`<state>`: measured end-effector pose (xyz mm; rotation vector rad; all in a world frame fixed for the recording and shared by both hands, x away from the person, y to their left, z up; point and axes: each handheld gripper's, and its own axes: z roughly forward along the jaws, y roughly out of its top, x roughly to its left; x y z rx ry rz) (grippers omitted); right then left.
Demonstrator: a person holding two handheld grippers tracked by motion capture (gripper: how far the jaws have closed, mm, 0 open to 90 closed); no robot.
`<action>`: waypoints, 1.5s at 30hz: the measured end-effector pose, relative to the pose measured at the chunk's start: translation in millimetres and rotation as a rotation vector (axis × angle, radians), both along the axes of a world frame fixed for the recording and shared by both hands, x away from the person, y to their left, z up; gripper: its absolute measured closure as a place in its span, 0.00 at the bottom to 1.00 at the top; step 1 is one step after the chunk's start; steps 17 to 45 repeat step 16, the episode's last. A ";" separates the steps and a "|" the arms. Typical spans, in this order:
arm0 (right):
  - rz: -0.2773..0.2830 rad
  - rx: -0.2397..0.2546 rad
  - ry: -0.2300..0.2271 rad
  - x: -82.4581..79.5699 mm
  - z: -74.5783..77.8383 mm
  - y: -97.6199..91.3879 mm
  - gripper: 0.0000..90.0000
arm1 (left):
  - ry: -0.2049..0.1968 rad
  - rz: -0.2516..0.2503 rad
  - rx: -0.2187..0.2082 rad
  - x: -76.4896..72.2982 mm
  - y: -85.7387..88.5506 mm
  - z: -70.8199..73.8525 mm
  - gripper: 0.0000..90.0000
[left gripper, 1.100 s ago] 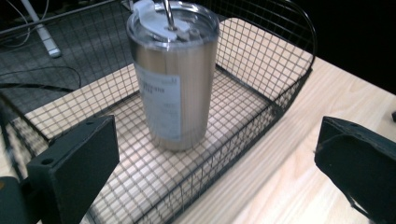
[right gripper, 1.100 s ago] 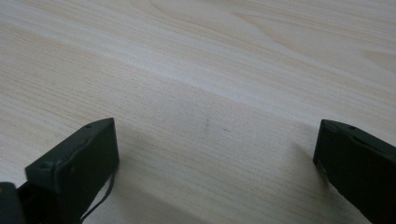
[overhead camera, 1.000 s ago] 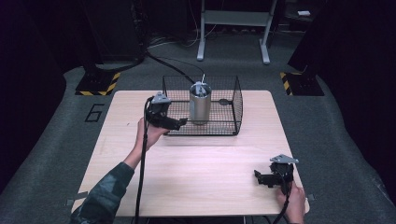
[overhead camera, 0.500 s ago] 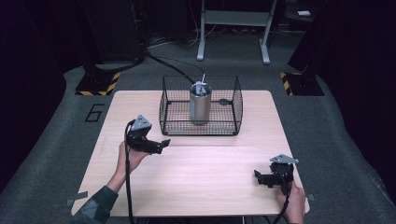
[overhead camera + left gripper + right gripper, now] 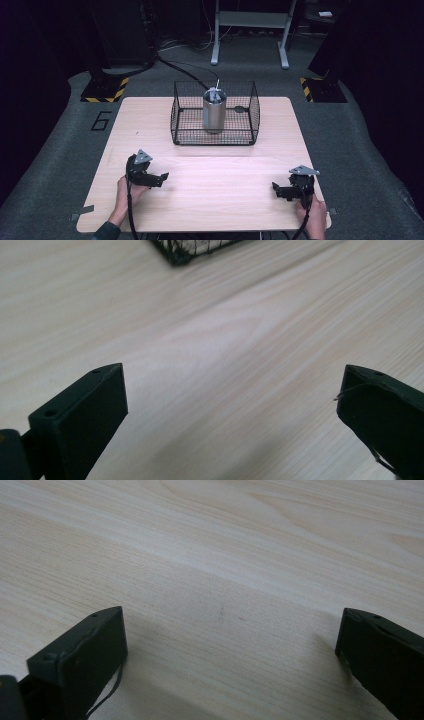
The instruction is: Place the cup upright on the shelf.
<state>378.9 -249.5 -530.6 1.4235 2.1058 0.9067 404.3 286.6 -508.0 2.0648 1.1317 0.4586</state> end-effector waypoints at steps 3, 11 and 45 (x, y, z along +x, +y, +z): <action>0.001 -0.002 0.003 0.0 0.2 -0.1 0.00 | 0.026 0.017 -0.015 -1.4 5.4 -11.4 0.00; -0.001 0.000 0.001 -0.1 0.0 0.1 0.00 | 0.005 0.017 0.050 -4.1 3.9 -22.3 0.00; 0.000 -0.001 0.001 -0.2 0.0 0.0 0.00 | 0.006 0.011 0.056 -3.3 2.9 -22.6 0.00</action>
